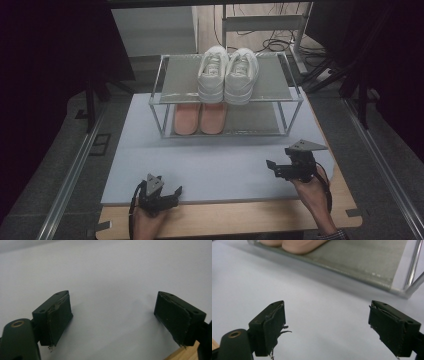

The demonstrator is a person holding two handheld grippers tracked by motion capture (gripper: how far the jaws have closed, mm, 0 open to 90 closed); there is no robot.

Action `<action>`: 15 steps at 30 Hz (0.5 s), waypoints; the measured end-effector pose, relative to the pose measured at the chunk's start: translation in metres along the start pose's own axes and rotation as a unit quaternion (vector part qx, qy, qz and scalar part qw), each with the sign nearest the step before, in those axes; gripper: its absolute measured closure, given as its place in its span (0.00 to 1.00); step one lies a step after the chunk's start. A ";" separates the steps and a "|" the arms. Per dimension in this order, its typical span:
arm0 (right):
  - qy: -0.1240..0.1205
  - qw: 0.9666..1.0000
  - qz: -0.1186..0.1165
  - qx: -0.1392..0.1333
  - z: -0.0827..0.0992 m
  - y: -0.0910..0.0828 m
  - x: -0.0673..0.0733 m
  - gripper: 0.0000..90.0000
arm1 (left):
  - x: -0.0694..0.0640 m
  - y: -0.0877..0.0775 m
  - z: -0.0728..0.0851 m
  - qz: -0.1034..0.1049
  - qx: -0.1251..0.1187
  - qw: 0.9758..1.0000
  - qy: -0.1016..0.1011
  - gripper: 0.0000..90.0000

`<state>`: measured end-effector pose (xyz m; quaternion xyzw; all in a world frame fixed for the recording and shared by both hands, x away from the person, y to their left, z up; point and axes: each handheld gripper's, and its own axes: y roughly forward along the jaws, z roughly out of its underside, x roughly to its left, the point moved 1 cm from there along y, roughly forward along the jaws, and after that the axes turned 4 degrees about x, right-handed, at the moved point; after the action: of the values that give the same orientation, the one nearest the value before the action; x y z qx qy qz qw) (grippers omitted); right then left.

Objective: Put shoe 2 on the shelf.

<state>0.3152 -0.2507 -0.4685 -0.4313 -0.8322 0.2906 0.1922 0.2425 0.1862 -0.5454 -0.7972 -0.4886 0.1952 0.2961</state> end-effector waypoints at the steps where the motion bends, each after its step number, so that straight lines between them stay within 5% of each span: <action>1: -0.004 1.000 0.004 0.002 0.003 0.002 0.000 0.15 | 0.000 0.000 0.000 0.000 0.000 1.000 0.000 0.16; 15: -0.013 0.999 0.015 0.034 0.049 0.040 0.001 0.08 | 0.000 0.000 0.000 0.000 0.000 1.000 -0.001 0.16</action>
<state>0.3111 -0.2471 -0.5315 -0.4329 -0.8177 0.3276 0.1914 0.2424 0.1861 -0.5454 -0.7971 -0.4888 0.1955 0.2958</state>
